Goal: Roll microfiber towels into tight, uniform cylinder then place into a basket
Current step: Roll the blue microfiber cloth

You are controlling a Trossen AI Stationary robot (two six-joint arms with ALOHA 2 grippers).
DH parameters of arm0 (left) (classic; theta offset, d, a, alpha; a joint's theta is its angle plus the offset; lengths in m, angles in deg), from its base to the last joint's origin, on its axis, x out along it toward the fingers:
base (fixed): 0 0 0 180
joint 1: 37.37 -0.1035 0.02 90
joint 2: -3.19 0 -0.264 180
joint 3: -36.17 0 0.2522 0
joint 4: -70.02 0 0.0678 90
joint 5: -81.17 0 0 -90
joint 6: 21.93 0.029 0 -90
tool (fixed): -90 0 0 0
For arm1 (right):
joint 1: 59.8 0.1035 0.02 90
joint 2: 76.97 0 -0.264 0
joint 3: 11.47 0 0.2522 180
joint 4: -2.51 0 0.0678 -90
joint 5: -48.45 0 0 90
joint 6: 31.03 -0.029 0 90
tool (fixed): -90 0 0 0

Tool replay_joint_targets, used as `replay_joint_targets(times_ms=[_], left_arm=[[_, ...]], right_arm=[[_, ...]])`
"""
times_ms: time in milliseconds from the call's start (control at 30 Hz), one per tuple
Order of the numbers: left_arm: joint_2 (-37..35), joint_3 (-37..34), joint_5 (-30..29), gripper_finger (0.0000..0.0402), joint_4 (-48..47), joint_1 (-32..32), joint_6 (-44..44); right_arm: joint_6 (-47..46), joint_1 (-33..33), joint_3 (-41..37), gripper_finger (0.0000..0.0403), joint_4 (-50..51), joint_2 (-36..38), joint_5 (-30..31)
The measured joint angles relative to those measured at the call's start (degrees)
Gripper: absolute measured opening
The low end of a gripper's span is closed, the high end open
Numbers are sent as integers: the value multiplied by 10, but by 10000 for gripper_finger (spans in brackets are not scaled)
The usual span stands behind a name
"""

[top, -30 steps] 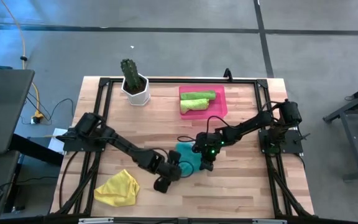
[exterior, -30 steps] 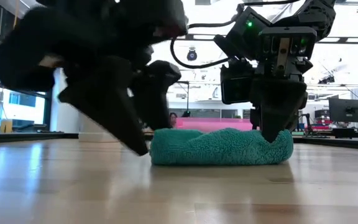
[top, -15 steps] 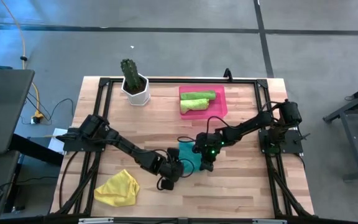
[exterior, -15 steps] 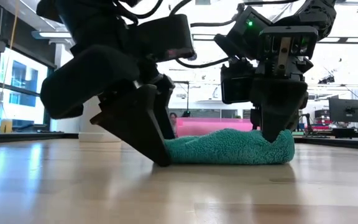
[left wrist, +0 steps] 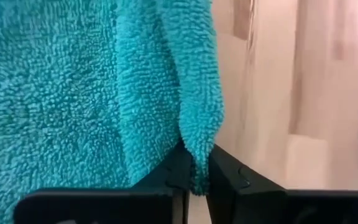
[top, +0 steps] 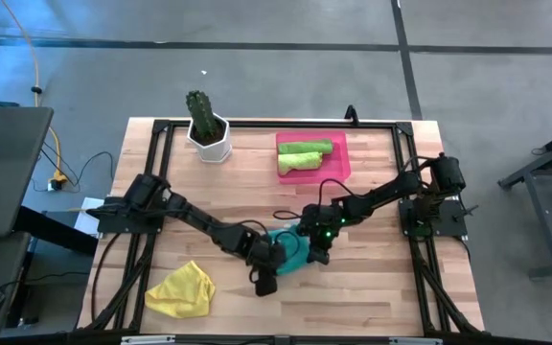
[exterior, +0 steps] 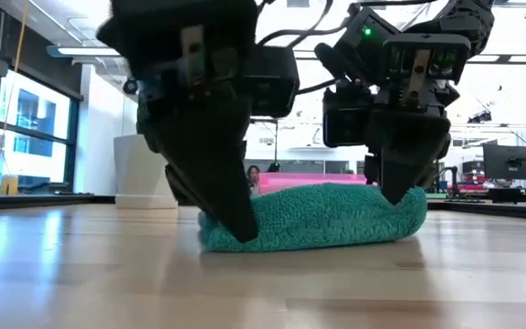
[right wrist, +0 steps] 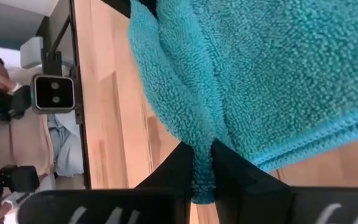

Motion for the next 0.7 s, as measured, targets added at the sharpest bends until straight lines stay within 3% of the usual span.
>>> replay_joint_targets(times_ms=[233, 533, 700], left_arm=[[4, -2, 76, 5, 42, -17, -71], [-14, -2, 76, 7, 29, -21, -139], [-46, -1, 43, 7, 1, -21, -149]], right_arm=[[38, 1, 0, 30, 2, 0, 3], [75, 0, 0, 30, 6, 0, 39], [86, 1, -1, 30, 14, 0, 45]])
